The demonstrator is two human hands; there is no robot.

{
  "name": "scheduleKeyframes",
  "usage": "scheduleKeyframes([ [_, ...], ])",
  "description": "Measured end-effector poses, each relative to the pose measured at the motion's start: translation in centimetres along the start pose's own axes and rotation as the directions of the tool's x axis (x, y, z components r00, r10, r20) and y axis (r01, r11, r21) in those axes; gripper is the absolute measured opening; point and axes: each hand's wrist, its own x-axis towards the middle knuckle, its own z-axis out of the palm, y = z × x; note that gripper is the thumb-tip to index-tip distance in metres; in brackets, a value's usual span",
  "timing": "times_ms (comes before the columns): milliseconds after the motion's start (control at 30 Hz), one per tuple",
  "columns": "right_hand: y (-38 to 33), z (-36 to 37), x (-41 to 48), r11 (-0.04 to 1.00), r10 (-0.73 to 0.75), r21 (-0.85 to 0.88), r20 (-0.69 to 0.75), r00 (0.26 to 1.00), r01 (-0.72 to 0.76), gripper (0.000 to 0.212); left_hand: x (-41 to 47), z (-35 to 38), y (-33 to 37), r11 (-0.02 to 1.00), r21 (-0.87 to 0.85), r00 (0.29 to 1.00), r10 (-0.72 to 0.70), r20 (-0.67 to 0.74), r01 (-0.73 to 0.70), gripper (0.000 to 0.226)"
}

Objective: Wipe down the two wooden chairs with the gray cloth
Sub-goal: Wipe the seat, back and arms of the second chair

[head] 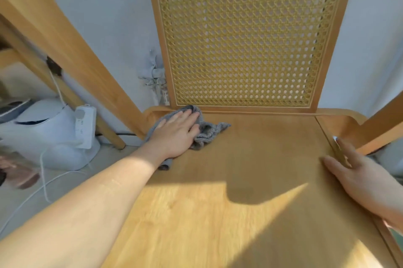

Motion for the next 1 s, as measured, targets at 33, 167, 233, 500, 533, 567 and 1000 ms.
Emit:
scheduleKeyframes([
  [33, -0.6, -0.1, -0.1, 0.991, -0.050, -0.128, -0.077, 0.996, 0.039, 0.057, -0.4, 0.0, -0.7, 0.999, -0.017, 0.999, -0.052, -0.002, 0.052, 0.054],
  [167, -4.2, 2.4, -0.8, 0.840, -0.296, -0.458, 0.064, 0.953, 0.291, 0.069, -3.9, 0.2, -1.3, 0.995, -0.079, 0.998, -0.057, 0.023, 0.059, 0.056],
  [233, -6.8, 5.5, -0.8, 0.775, -0.359, -0.472, 0.219, 0.908, 0.420, 0.061, -6.4, 0.4, -1.3, 0.998, -0.057, 0.998, -0.026, 0.048, 0.028, 0.056],
  [500, -16.2, 14.7, -0.3, 0.781, -0.506, -0.285, 0.233, 0.830, 0.556, 0.059, -4.3, 0.6, -2.9, 0.977, -0.201, 0.997, -0.073, -0.004, 0.070, 0.061],
  [533, -16.4, 14.9, -0.4, 0.787, -0.492, -0.304, 0.213, 0.844, 0.536, 0.060, -2.7, 0.7, -3.1, 0.970, -0.223, 0.995, -0.097, -0.006, 0.093, 0.062],
  [567, -16.5, 15.1, -0.6, 0.792, -0.480, -0.320, 0.199, 0.854, 0.520, 0.062, -1.1, 0.6, -3.2, 0.957, -0.257, 0.990, -0.143, -0.009, 0.136, 0.062],
  [1000, -16.9, 15.1, -1.2, 0.788, -0.443, -0.386, 0.185, 0.877, 0.479, 0.057, -5.3, 0.8, -6.4, 0.540, -0.840, 0.845, -0.429, -0.320, -0.045, 0.030],
])
